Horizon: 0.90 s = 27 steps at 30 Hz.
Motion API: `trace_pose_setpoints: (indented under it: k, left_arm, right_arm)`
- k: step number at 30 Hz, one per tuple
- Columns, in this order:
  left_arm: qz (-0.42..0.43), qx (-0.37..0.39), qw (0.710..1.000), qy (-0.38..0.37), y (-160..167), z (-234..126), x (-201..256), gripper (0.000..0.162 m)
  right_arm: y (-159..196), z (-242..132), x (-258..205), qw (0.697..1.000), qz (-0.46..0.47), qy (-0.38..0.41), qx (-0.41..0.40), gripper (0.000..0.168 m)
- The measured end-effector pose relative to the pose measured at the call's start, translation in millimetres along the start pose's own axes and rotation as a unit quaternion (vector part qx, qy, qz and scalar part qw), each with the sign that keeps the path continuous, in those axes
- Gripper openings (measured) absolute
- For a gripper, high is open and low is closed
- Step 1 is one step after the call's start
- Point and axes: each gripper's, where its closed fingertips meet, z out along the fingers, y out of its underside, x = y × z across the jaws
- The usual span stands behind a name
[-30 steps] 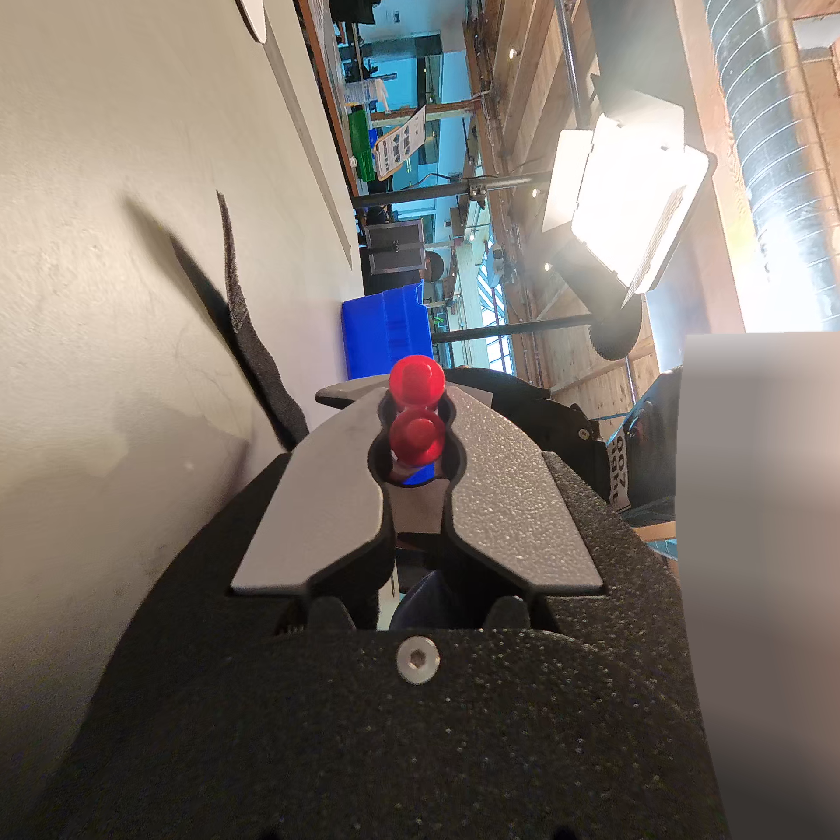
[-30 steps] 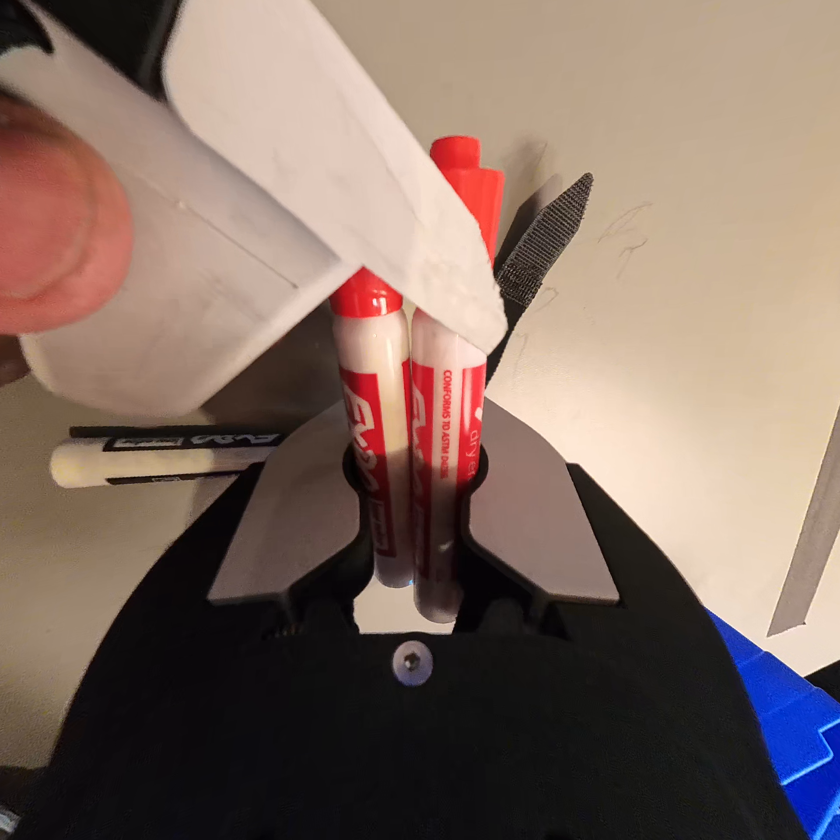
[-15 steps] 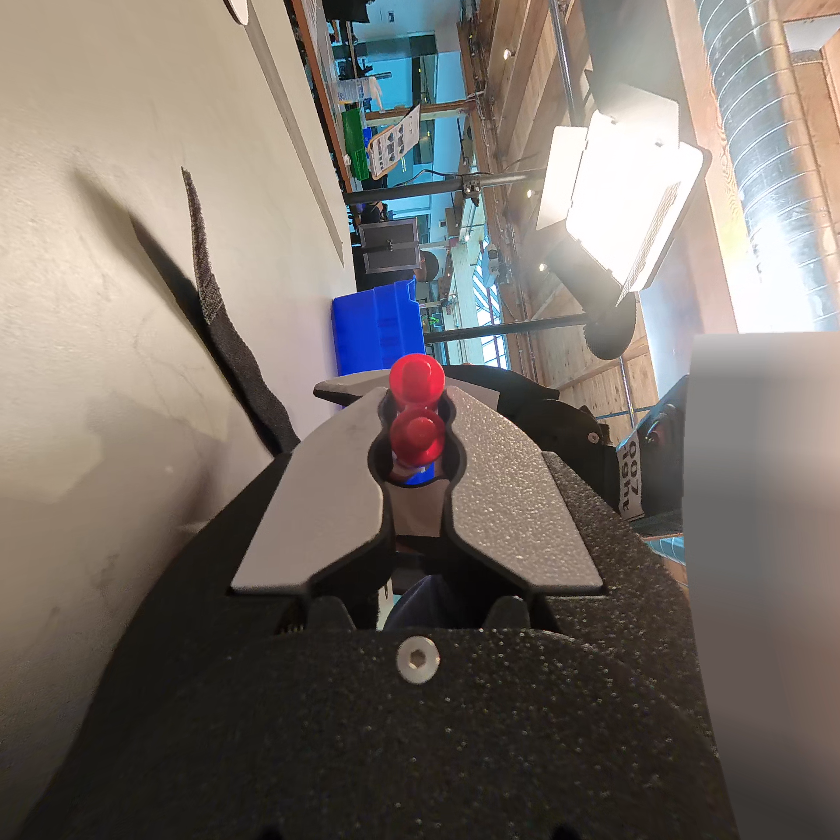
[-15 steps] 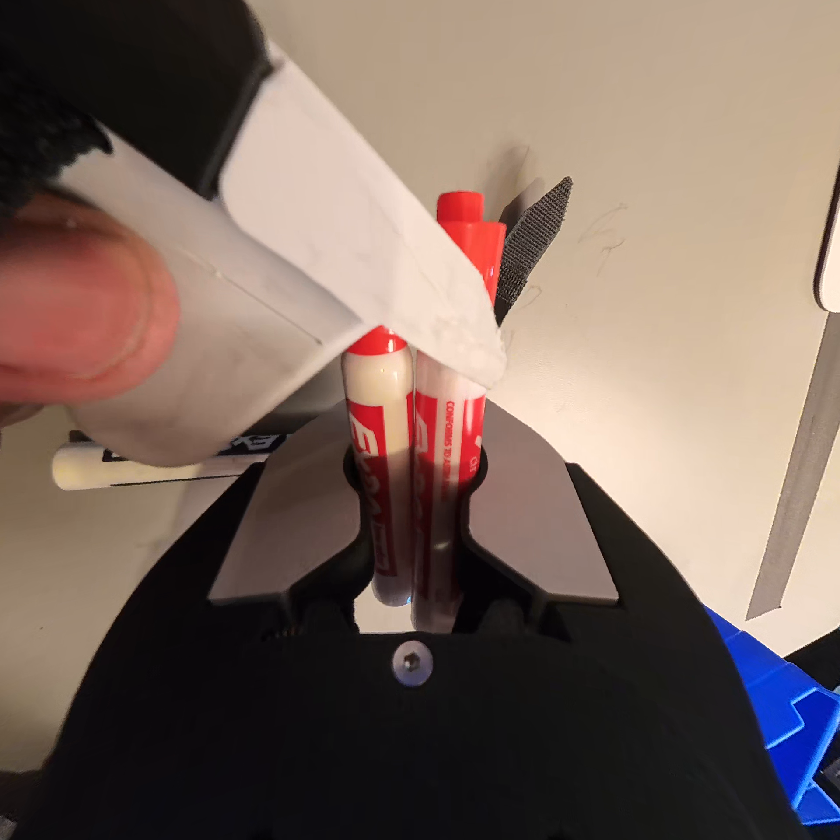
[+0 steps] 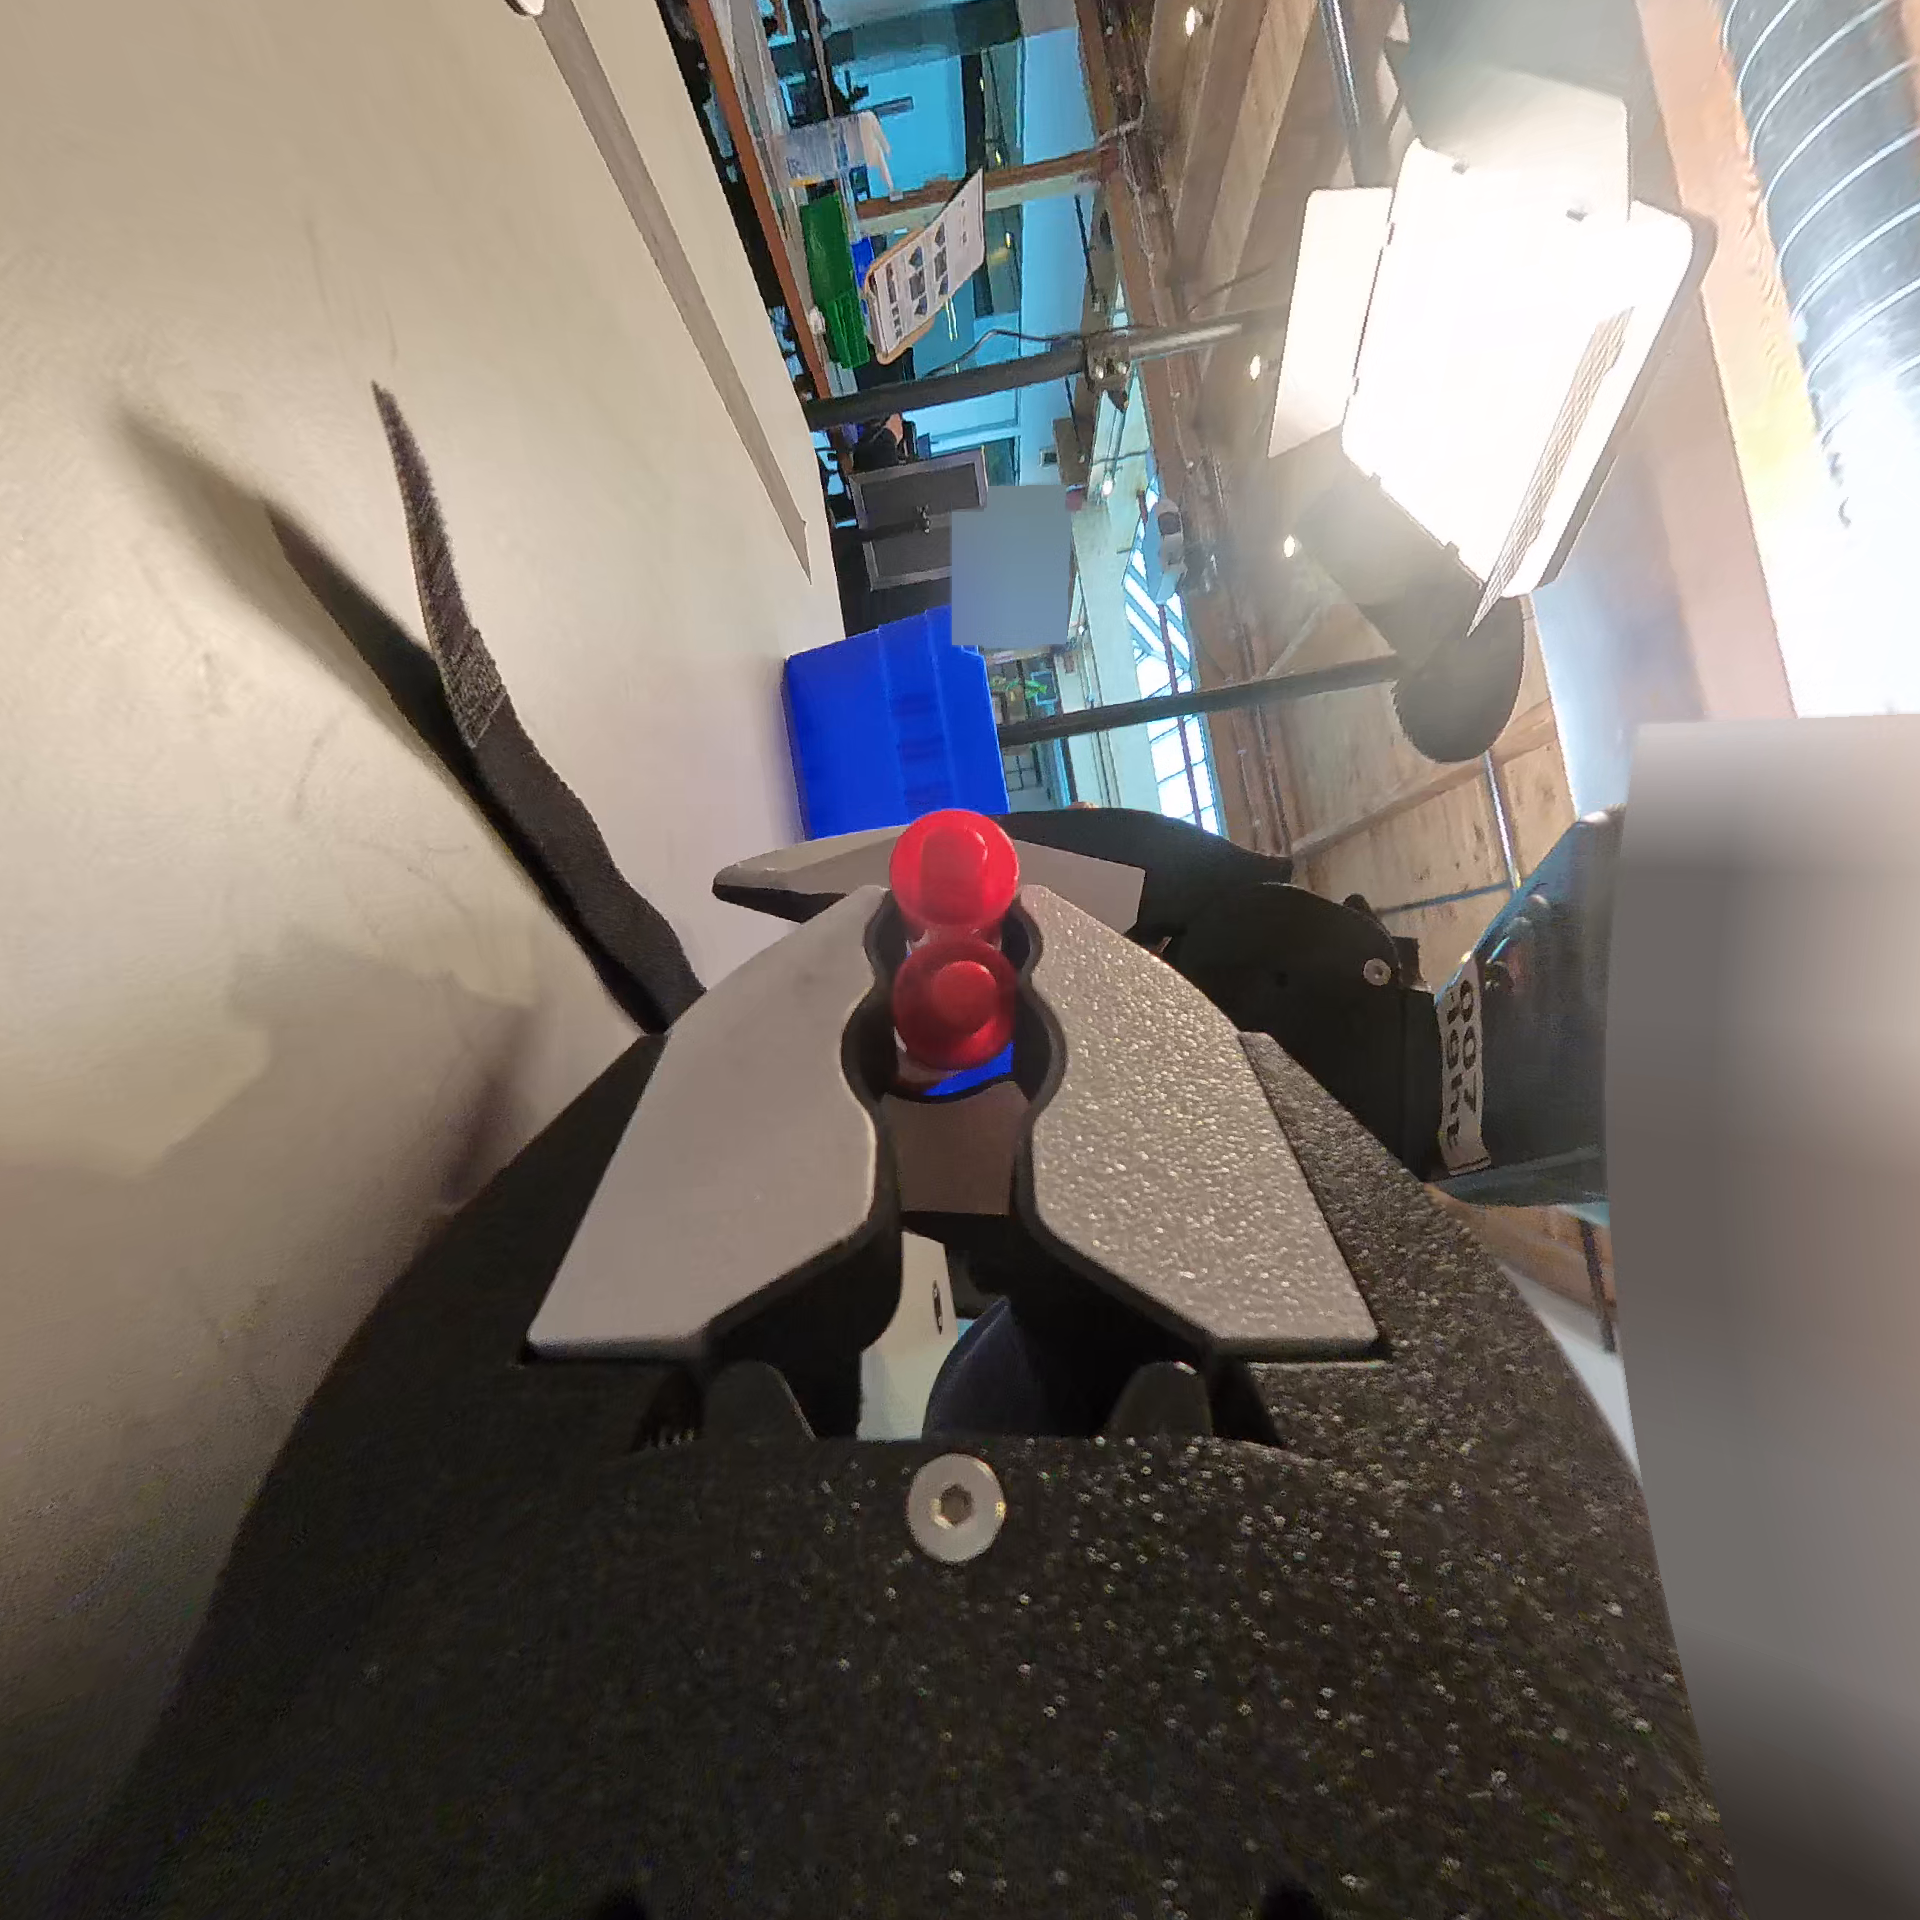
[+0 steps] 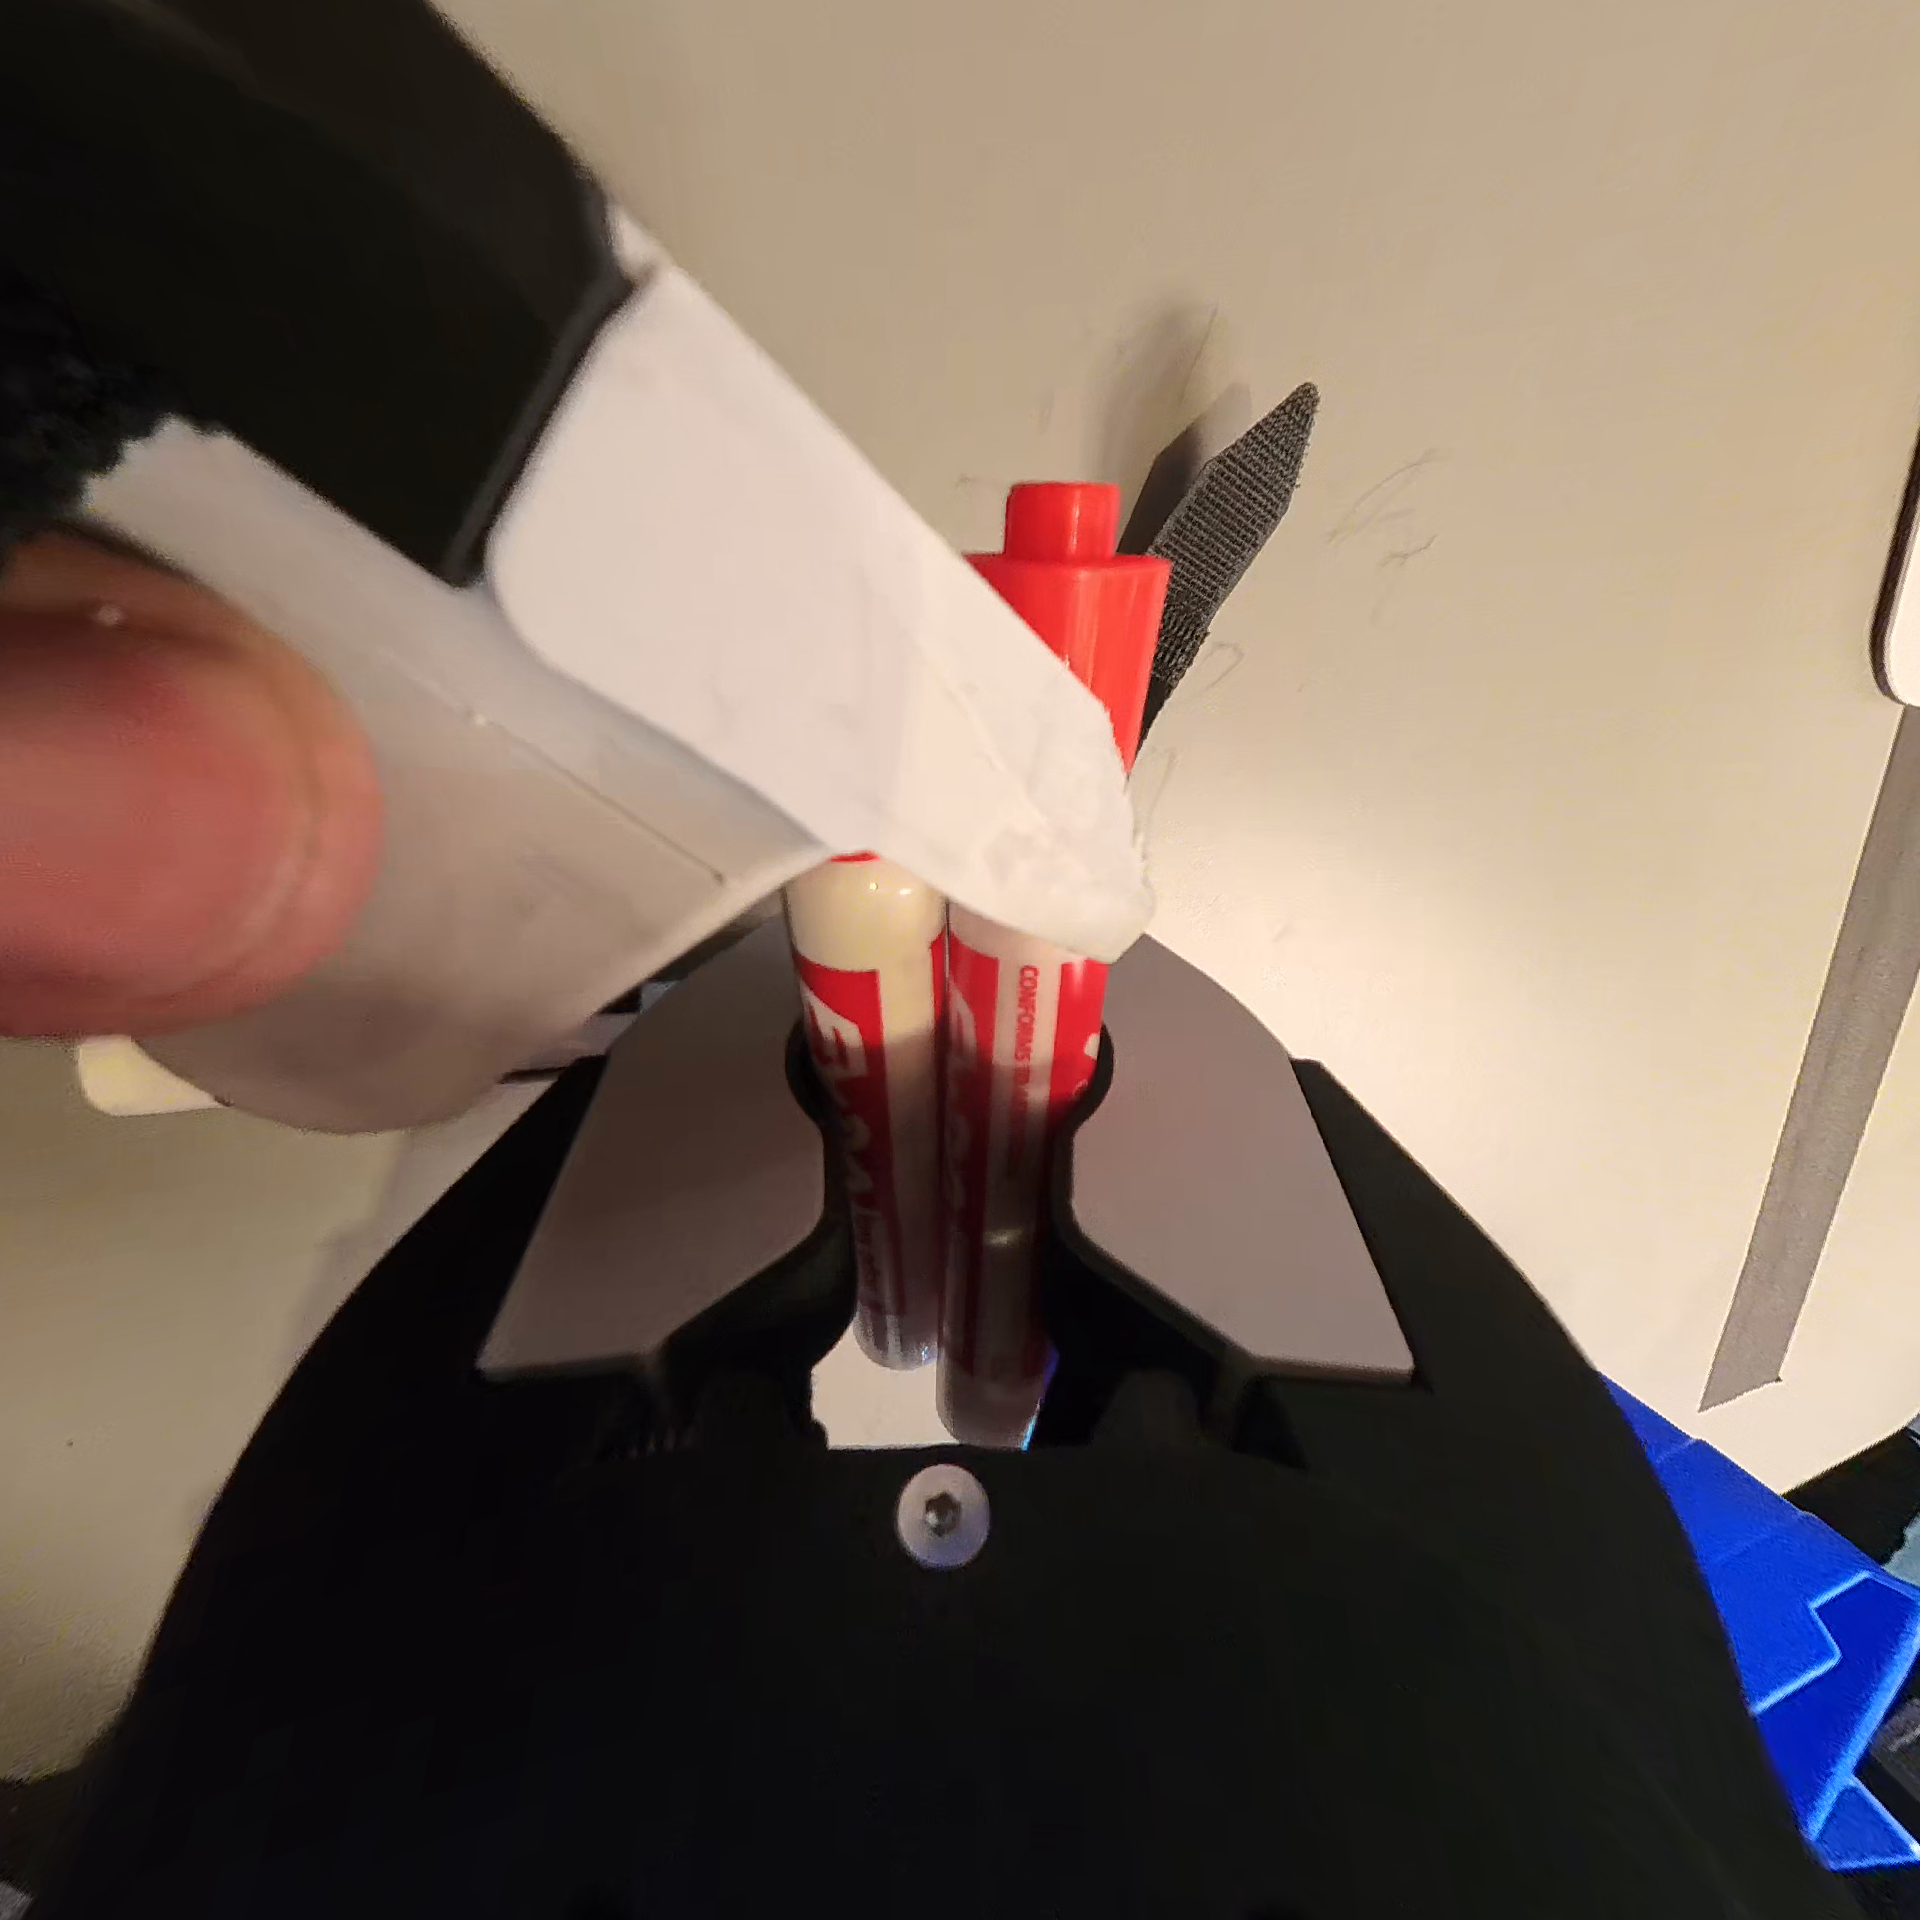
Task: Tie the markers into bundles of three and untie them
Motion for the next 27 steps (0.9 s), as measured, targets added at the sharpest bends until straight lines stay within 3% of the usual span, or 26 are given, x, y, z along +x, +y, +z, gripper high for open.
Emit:
trace_pose_setpoints:
  k: [4, 8, 12, 15, 19, 22, 27]
  left_arm:
    - [0.047, -0.041, 0.998, 0.016, -2, 4, 3, 0.019]
    - [0.098, -0.06, 0.993, 0.04, -12, 0, 12, 0.053]
    - [0.228, -0.083, 0.97, -0.024, -23, -18, 0, 0.063]
    - [0.312, -0.161, 0.93, -0.105, 1, -25, -20, 0.069]
    - [0.373, -0.275, 0.875, -0.141, 60, -22, -36, 0.073]
    - [0.41, -0.271, 0.861, -0.133, 65, -15, -35, 0.073]
    - [0.5, -0.212, 0.838, -0.041, 26, -6, -10, 0.079]
  right_arm:
    - [-1, -2, 5, 1.0, 0.013, -0.002, 0.013, 0.04]
    - [6, -9, 11, 1.0, 0.022, -0.002, 0.018, 0.04]
    - [17, -21, 28, 0.998, 0.047, 0.01, 0.027, 0.04]
    - [26, -24, 37, 0.998, 0.059, 0.017, 0.027, 0.04]
    - [30, -26, 40, 0.998, 0.062, 0.016, 0.03, 0.04]
    - [32, -27, 37, 0.998, 0.057, 0.011, 0.033, 0.04]
    - [36, -29, 34, 0.998, 0.05, -0.007, 0.039, 0.041]
